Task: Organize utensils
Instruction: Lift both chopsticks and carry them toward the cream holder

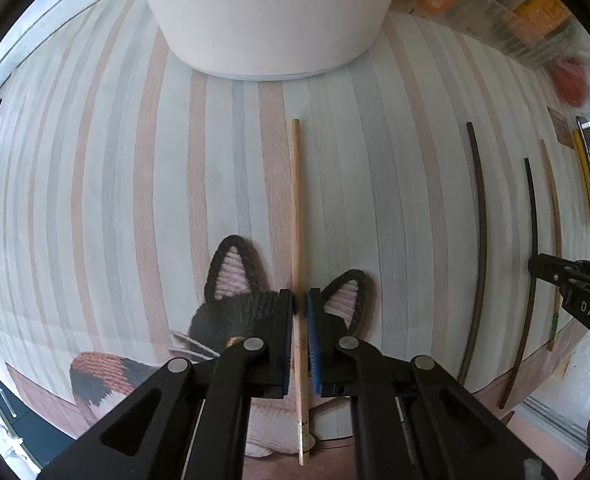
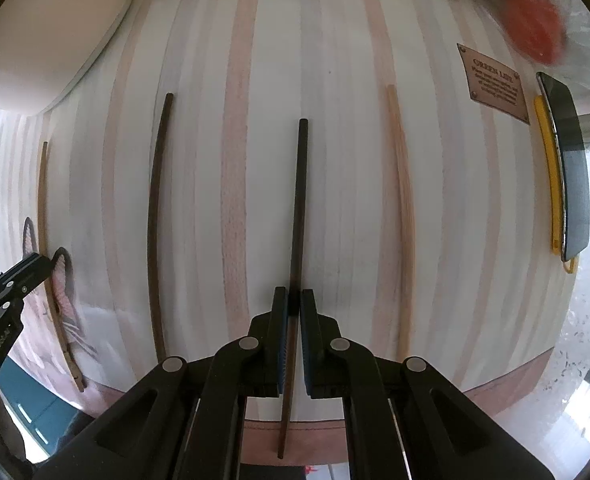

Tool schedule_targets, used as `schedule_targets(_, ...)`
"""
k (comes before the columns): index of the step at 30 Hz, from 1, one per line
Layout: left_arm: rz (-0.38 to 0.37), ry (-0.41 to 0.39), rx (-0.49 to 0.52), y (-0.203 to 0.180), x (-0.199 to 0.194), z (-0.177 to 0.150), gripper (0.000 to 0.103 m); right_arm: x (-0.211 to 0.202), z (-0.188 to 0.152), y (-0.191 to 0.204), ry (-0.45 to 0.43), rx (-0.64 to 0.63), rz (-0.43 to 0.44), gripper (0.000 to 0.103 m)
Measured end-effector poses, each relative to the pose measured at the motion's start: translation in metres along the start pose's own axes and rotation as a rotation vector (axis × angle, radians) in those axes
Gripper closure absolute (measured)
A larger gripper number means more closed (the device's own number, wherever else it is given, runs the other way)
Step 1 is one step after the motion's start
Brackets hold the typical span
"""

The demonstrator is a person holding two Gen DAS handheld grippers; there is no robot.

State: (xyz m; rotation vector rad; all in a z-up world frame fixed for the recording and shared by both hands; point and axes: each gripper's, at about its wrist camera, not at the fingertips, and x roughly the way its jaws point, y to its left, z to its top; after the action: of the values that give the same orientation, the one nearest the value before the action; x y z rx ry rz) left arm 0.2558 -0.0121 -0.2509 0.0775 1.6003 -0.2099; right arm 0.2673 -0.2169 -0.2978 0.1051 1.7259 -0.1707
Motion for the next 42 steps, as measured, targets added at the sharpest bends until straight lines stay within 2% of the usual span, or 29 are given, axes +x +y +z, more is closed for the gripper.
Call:
schedule_targets(4, 0.004, -0.028, 0.006, -0.001, -0.005, -0.002, 0.099, -0.001, -0.011, 0.004, -0.046, 0.014, 0.01, 0.097)
schedule_targets(6, 0.01, -0.067, 0.009, 0.0, -0.017, -0.003, 0.099, -0.004, -0.019, 0.001, -0.082, 0.027, 0.054, 0.097)
schedule_targets(14, 0.008, -0.264, 0.008, 0.008, -0.095, -0.011, 0.099, -0.058, -0.041, 0.021, -0.296, -0.001, 0.11, 0.098)
schedule_targets(18, 0.0, -0.38, -0.019, 0.018, -0.138, -0.01, 0.099, -0.093, -0.048, 0.028, -0.415, -0.021, 0.154, 0.098)
schedule_targets(24, -0.023, -0.542, -0.055, 0.03, -0.202, -0.008, 0.099, -0.168, -0.036, 0.019, -0.622, -0.054, 0.21, 0.098)
schedule_targets(30, -0.061, -0.637, -0.064, 0.041, -0.243, -0.016, 0.103, -0.249, -0.028, 0.025, -0.779, -0.093, 0.26, 0.098)
schedule_targets(32, -0.062, -0.655, -0.058, 0.043, -0.25, -0.019, 0.103, -0.267, -0.029, 0.03, -0.81, -0.105, 0.273, 0.098)
schedule_targets(35, -0.089, -0.641, -0.057, 0.045, -0.247, -0.019, 0.103, -0.291, -0.03, 0.041, -0.845, -0.135, 0.286, 0.098)
schedule_targets(39, -0.148, -0.542, -0.131, 0.06, -0.218, -0.018, 0.1, -0.287, -0.026, 0.054, -0.795, -0.152, 0.292, 0.098)
schedule_targets(42, -0.191, -0.476, -0.189, 0.074, -0.194, -0.023, 0.098, -0.26, -0.024, 0.054, -0.736, -0.152, 0.297, 0.098)
